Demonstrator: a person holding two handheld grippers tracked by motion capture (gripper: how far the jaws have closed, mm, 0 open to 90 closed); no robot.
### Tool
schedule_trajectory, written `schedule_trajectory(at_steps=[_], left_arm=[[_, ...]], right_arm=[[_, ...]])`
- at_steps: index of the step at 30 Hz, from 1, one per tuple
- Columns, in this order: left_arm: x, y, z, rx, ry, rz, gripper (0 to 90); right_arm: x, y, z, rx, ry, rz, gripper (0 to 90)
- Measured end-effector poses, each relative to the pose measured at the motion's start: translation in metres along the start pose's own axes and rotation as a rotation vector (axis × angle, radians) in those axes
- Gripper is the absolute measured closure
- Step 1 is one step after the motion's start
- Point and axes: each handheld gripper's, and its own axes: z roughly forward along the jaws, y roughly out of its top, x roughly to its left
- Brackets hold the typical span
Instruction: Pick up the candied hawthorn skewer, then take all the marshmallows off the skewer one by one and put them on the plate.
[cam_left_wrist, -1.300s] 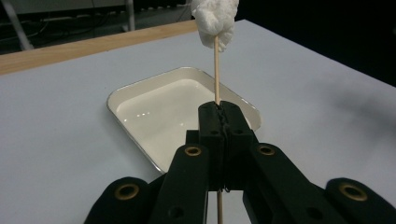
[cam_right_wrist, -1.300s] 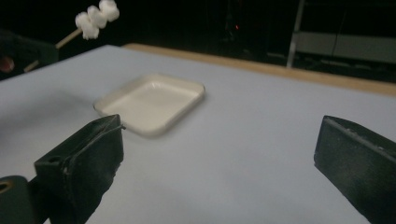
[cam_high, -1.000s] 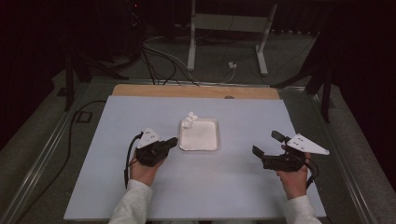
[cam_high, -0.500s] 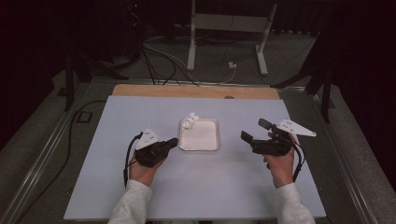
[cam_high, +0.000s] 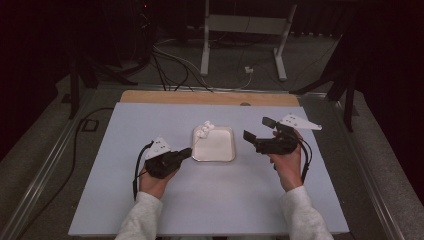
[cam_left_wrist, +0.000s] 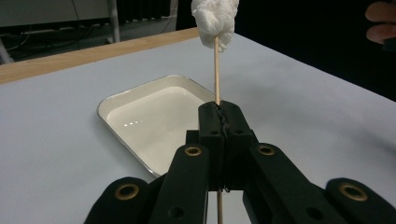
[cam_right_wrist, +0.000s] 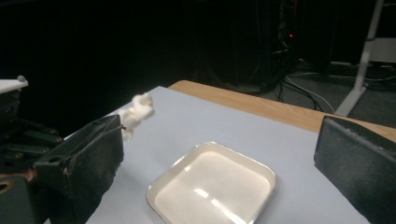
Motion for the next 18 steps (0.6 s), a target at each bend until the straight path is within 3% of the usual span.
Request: schedule_trajectory(at_steps=[8,18], left_arm=[[-0.002,0.000,0.002,0.008,-0.013,0.011,90.0],[-0.002,0.000,0.002,0.009,-0.019,0.013,90.0]], right_arm=[[0.008,0.009,0.017,0.041,0.003,0.000,1.7],[0.005,0.006,0.032,0.059,0.033,0.051,1.7]])
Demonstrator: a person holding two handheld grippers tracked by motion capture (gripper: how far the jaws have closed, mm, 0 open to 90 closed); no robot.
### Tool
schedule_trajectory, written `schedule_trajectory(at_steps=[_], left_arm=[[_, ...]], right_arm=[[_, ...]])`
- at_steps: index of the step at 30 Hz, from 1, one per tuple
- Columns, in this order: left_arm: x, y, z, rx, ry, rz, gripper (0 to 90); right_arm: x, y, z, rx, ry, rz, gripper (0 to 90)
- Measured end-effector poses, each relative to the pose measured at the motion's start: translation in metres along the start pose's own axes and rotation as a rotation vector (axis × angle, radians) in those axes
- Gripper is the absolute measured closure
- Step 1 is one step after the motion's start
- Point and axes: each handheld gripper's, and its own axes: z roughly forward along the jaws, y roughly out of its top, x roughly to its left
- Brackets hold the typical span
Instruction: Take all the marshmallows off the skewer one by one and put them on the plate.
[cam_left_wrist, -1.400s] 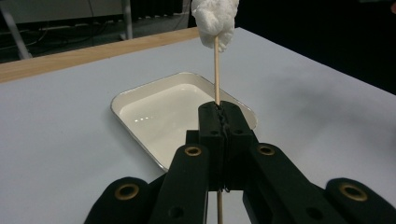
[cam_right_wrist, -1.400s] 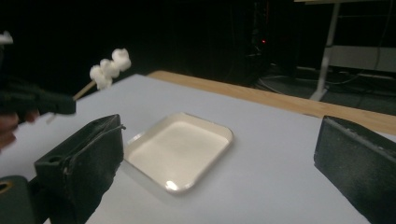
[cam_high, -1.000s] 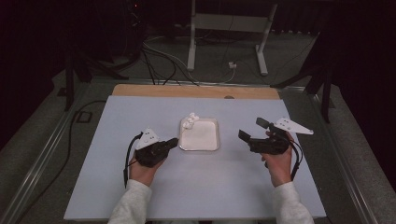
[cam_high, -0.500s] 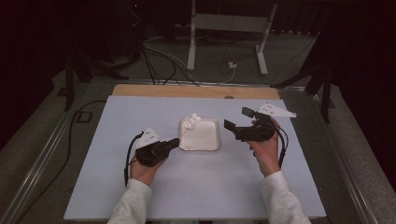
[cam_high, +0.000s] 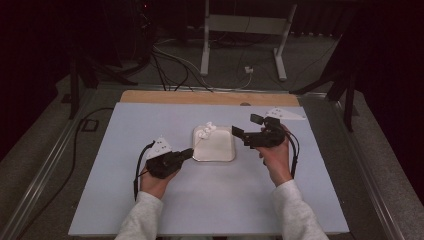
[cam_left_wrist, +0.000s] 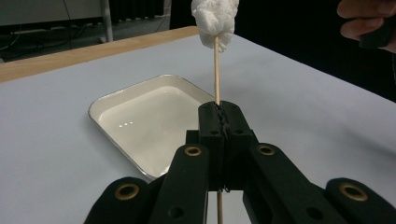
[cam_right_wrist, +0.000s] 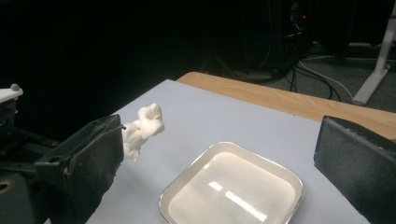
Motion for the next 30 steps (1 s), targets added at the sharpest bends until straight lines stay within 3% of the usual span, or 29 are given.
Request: schedule_trajectory(at_steps=[9,16,20,23,26,28,30], left_arm=[[-0.001,0.000,0.003,0.003,-0.009,0.010,90.0],[-0.004,0.000,0.004,0.002,-0.021,0.015,90.0],[-0.004,0.000,0.005,-0.004,-0.035,0.015,90.0],[-0.006,0.000,0.005,-0.012,-0.044,0.019,90.0],[-0.006,0.000,0.005,-0.019,-0.051,0.021,90.0],[-0.007,0.001,0.004,-0.020,-0.054,0.025,90.0],[-0.007,0.000,0.004,-0.020,-0.055,0.025,90.0]], right_arm=[[0.002,-0.001,0.014,0.025,0.047,0.037,3.6],[0.005,-0.002,0.027,0.057,0.109,0.071,6.6],[0.007,-0.003,0.033,0.082,0.150,0.073,18.0],[0.010,-0.004,0.037,0.080,0.171,0.100,37.4],[0.009,-0.004,0.041,0.087,0.228,0.156,51.7],[0.010,-0.005,0.044,0.098,0.274,0.196,58.2],[0.011,-0.005,0.045,0.105,0.275,0.207,58.9]])
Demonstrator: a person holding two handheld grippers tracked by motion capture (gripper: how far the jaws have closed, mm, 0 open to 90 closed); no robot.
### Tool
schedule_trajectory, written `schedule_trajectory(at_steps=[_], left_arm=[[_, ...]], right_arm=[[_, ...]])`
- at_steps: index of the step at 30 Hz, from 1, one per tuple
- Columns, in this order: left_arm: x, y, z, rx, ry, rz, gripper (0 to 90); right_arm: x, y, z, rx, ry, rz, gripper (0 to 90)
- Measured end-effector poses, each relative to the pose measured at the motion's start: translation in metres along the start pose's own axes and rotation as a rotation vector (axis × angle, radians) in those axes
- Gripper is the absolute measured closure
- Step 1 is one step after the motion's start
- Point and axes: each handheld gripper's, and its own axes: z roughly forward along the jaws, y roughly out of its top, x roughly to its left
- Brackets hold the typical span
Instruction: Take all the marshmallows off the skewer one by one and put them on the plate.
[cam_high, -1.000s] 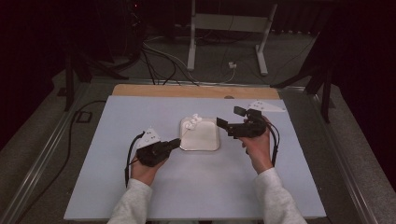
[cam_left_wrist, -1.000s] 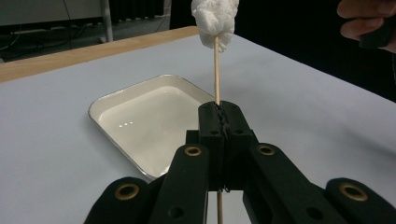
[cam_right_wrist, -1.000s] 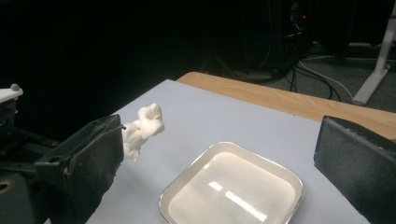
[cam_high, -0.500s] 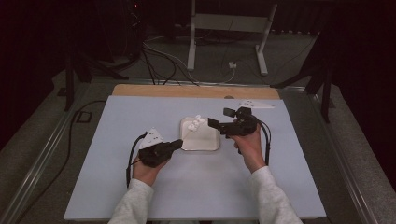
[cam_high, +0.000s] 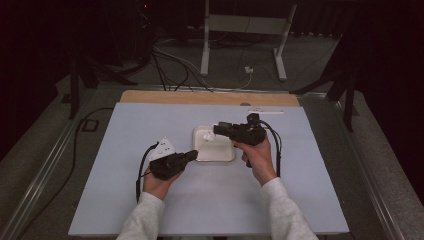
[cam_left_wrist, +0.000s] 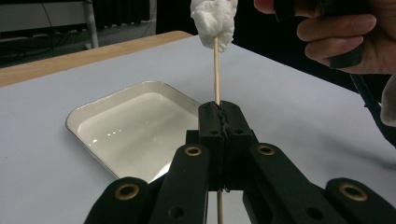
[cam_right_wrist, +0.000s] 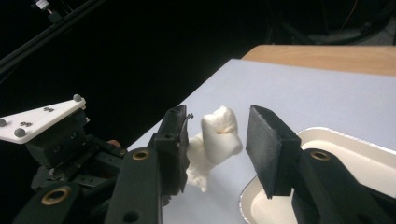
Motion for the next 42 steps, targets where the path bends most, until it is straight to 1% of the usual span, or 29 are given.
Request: schedule_trajectory(at_steps=[1,2,4,6,7,9,12,14,20,22,23,24,25,26,29,31,37,42], left_arm=[[0.000,0.000,0.000,0.000,0.000,0.000,90.0],[0.000,0.000,0.000,-0.001,0.000,-0.001,90.0],[0.000,0.000,0.000,-0.002,0.000,-0.001,90.0],[0.001,-0.001,0.000,0.000,0.002,-0.004,90.0],[0.001,-0.001,0.000,0.002,0.002,-0.002,90.0],[0.002,-0.001,0.000,-0.003,-0.001,-0.005,90.0],[0.001,-0.001,-0.001,0.000,0.003,0.005,90.0],[0.002,-0.001,-0.001,0.002,0.003,0.011,90.0],[0.002,-0.001,-0.002,0.003,0.002,0.022,90.0],[0.003,-0.002,-0.002,0.016,0.009,0.028,90.0],[0.003,-0.002,-0.002,0.023,0.019,0.027,90.0],[0.004,-0.003,-0.002,0.028,0.021,0.026,90.0],[0.006,-0.003,-0.003,0.022,0.020,0.016,90.0],[0.006,-0.003,-0.004,0.017,0.020,0.012,90.0],[0.006,-0.002,-0.004,0.012,0.022,0.012,90.0],[0.006,-0.002,-0.003,0.016,0.023,0.011,90.0],[0.006,-0.002,-0.004,0.012,0.027,0.002,90.0],[0.008,-0.001,-0.006,-0.002,0.029,-0.013,90.0]], right_arm=[[0.000,0.000,0.001,0.004,0.007,0.008,61.8],[0.000,-0.001,0.002,0.008,0.021,0.021,62.8],[-0.001,-0.001,0.003,0.015,0.025,0.044,64.2],[-0.002,-0.001,0.003,0.016,0.033,0.068,68.2],[-0.003,-0.001,0.003,0.019,0.029,0.077,71.1],[-0.003,0.000,0.001,0.007,0.032,0.088,75.3],[-0.002,0.001,-0.002,0.000,0.022,0.074,77.2],[-0.001,0.001,-0.003,-0.003,0.015,0.057,78.1],[0.000,0.002,-0.007,-0.025,-0.005,0.045,79.7],[0.000,0.003,-0.009,-0.041,-0.011,0.048,80.1],[0.000,0.004,-0.012,-0.055,-0.018,0.054,80.2],[-0.002,0.005,-0.015,-0.074,-0.018,0.061,80.2],[-0.004,0.006,-0.019,-0.085,-0.012,0.067,80.1],[-0.005,0.008,-0.021,-0.083,-0.009,0.067,80.0],[-0.004,0.008,-0.026,-0.064,-0.040,0.041,79.3],[-0.005,0.007,-0.026,-0.059,-0.049,0.037,78.9],[-0.007,0.001,-0.021,-0.022,-0.098,0.000,78.2],[-0.012,-0.006,-0.016,0.010,-0.155,-0.021,78.2]])
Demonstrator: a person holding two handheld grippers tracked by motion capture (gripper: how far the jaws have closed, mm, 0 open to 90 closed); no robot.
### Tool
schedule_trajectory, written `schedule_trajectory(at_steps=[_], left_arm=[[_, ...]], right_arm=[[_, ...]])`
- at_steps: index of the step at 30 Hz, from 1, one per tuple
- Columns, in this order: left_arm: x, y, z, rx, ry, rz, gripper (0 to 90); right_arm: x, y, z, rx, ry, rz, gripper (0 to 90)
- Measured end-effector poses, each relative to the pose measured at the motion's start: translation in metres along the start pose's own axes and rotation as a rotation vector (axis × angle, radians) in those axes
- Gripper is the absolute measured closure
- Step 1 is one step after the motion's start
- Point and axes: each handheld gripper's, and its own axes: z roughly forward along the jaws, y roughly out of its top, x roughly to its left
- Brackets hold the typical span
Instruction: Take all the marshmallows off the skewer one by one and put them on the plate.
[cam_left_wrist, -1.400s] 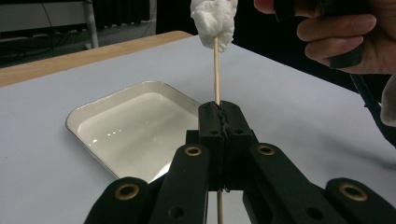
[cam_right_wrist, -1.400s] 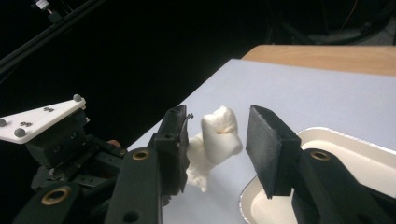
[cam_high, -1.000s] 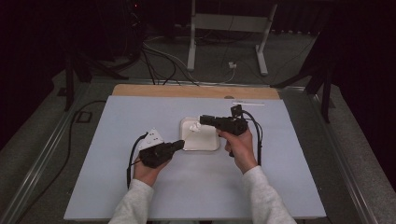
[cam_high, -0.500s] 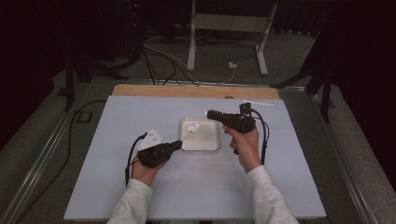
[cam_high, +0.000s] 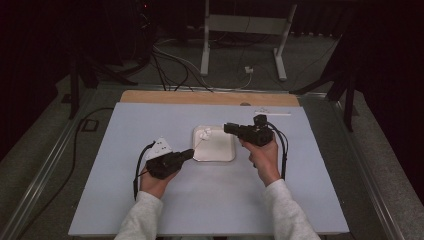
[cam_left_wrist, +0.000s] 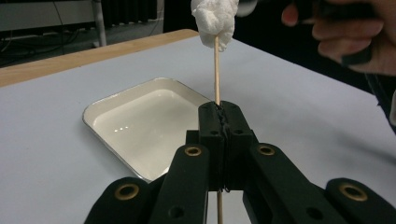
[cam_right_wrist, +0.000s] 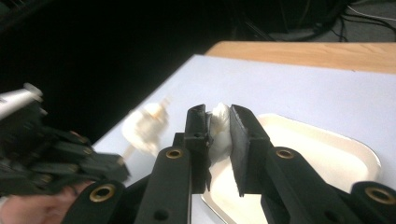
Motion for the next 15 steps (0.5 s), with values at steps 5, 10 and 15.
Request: schedule_trajectory(at_steps=[5,10,15], left_arm=[[0.000,0.000,0.000,-0.003,-0.001,-0.005,90.0],[0.000,0.001,0.000,-0.002,-0.003,-0.004,90.0],[0.000,0.001,-0.001,-0.006,-0.002,-0.009,90.0]], right_arm=[[-0.003,-0.010,0.007,0.033,-0.061,-0.028,78.1],[-0.005,-0.023,0.018,0.102,-0.122,-0.071,77.9],[-0.007,-0.034,0.031,0.166,-0.166,-0.103,77.6]])
